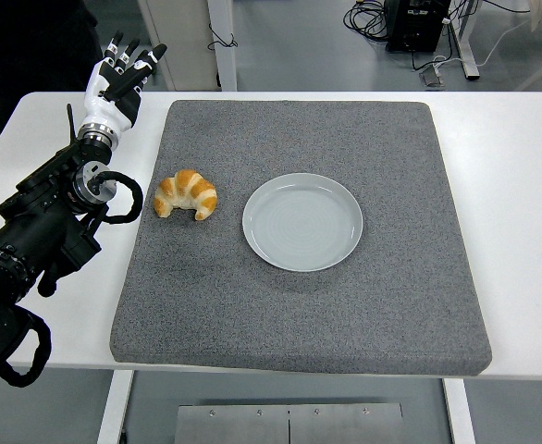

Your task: Place the bread on the plate

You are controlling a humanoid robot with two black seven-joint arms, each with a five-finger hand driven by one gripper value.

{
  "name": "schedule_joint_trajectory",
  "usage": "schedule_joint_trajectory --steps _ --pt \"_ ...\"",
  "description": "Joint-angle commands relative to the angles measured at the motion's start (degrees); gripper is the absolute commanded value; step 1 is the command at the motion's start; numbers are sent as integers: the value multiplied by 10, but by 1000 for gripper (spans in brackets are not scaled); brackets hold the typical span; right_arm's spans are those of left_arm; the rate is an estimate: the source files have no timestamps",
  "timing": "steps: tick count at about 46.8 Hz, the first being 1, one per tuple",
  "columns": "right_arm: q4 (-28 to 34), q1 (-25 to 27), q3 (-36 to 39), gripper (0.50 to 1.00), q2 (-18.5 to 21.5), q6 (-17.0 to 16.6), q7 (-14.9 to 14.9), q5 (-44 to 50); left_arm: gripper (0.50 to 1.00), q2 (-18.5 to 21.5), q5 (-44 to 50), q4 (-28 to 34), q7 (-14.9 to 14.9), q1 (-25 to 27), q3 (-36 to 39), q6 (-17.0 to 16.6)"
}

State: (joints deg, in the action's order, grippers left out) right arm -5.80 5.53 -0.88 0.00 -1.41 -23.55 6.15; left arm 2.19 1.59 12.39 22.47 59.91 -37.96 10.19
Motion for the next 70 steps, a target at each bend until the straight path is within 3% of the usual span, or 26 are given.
schedule_joint_trajectory --steps 1,22,28,38,41,45,47,61,70 --pt "0 0 0 1000 0 0 0 0 971 2 -1 0 0 -1 0 0" --pt "0 0 0 1000 0 0 0 0 971 8 -9 3 1 -1 2 1" --pt "0 0 0 1000 0 0 0 0 971 22 -19 8 -2 3 36 9" --pt "0 0 0 1000 0 0 0 0 971 66 -20 85 -6 7 109 8" --pt "0 0 0 1000 0 0 0 0 971 75 -21 96 -31 13 127 9" --pt "0 0 0 1000 0 0 0 0 969 87 -29 98 -101 32 153 9" --pt "0 0 0 1000 0 0 0 0 969 91 -40 97 -120 39 159 9" --pt "0 1 0 1000 0 0 0 0 969 129 -110 105 -126 63 159 15" --pt "0 0 0 1000 0 0 0 0 968 184 -225 190 -122 60 159 16"
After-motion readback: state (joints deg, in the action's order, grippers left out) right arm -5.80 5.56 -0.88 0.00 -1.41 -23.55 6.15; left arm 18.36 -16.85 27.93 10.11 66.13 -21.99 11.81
